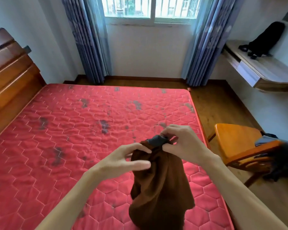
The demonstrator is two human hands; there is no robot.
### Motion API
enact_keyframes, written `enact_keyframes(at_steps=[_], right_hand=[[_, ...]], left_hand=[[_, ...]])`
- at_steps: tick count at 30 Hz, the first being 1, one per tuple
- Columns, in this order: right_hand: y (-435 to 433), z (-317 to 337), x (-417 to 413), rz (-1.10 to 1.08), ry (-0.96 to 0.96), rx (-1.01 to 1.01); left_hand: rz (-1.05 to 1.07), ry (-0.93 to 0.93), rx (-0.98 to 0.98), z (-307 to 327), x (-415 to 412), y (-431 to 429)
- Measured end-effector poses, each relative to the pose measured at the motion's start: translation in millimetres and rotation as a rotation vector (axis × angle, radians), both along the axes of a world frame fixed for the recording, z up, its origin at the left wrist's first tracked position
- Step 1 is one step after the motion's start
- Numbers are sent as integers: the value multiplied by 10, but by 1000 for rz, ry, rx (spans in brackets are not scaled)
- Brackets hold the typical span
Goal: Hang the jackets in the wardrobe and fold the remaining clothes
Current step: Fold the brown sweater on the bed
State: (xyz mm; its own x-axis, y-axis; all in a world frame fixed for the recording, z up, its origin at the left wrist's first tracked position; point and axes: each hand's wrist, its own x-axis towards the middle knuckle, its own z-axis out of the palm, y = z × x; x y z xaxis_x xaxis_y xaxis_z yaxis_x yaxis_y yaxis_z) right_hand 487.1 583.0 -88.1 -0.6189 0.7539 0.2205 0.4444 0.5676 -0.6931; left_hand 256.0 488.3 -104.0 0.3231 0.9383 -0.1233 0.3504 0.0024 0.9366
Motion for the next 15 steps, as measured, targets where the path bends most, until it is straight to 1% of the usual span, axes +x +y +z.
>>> enact_keyframes(at_steps=[3,4,6,8,10,12,13,15], right_hand=[[-16,116,44,38,-60,37],[-7,140,68,50,-90,23],[21,182,130,50,-91,-53],[45,232,185,25,7,-184],[105,248,223,-22,76,-251],[216,188,230,-84,56,-198],[278,129,216,-106,62,-192],[381,8,175,-125,86,-274]], left_hand=[[280,-6,210,-86,157,144],[358,-16,248,-90,231,191],[478,-89,267,-32,349,291],[547,-198,286,107,414,376],[553,-381,283,262,417,454],[461,-518,229,381,403,516],[407,-530,222,431,402,540],[321,-565,215,507,396,583]])
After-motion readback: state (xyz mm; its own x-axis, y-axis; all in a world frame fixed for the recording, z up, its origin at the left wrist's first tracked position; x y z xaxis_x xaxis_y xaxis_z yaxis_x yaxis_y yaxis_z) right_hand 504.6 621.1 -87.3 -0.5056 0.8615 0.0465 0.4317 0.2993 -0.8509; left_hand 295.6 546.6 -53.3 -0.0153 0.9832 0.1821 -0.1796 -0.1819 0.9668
